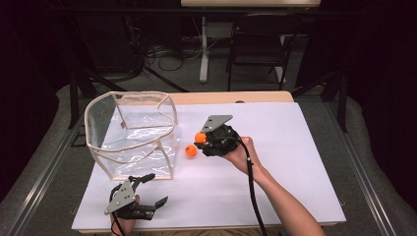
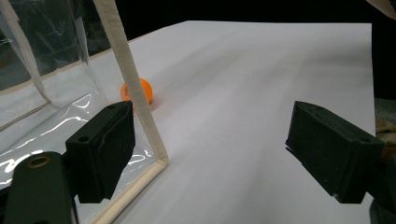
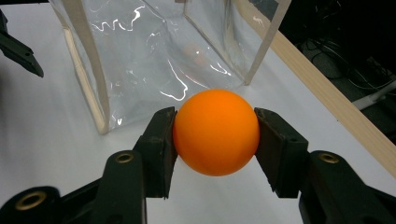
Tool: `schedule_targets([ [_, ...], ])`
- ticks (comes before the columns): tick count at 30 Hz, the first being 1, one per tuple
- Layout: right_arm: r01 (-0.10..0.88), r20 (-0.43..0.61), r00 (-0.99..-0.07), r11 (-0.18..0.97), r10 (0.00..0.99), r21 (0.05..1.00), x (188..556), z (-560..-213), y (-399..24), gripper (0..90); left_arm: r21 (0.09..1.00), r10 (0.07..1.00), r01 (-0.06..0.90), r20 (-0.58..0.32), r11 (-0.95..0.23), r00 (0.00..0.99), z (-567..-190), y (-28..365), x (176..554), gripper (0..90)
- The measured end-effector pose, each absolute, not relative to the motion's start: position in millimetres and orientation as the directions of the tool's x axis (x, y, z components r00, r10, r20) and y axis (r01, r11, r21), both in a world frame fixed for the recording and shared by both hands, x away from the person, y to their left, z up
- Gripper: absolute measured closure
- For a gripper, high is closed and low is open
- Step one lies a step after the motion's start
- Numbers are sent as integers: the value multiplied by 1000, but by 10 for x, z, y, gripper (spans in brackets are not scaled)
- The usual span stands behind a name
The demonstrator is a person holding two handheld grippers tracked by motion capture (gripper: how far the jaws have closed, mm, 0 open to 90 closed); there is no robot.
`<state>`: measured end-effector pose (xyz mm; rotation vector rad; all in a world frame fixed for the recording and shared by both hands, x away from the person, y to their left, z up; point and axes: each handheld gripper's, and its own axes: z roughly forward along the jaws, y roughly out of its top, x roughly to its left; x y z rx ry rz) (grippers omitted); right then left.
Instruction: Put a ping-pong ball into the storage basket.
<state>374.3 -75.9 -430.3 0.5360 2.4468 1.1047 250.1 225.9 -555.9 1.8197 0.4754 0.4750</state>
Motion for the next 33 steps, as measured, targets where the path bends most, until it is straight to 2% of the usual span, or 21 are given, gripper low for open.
schedule_targets([
  [19, 194, -183, -848, 613, 497, 766, 3871, -4221, -731, 506, 955, 549, 91, 84, -284, 832, -5568, 2264, 2475, 156],
  [33, 167, -202, -852, 615, 483, 770, 3903, -4097, -650, 506, 956, 555, 87, 88, -281, 827, -5562, 2280, 2460, 156],
])
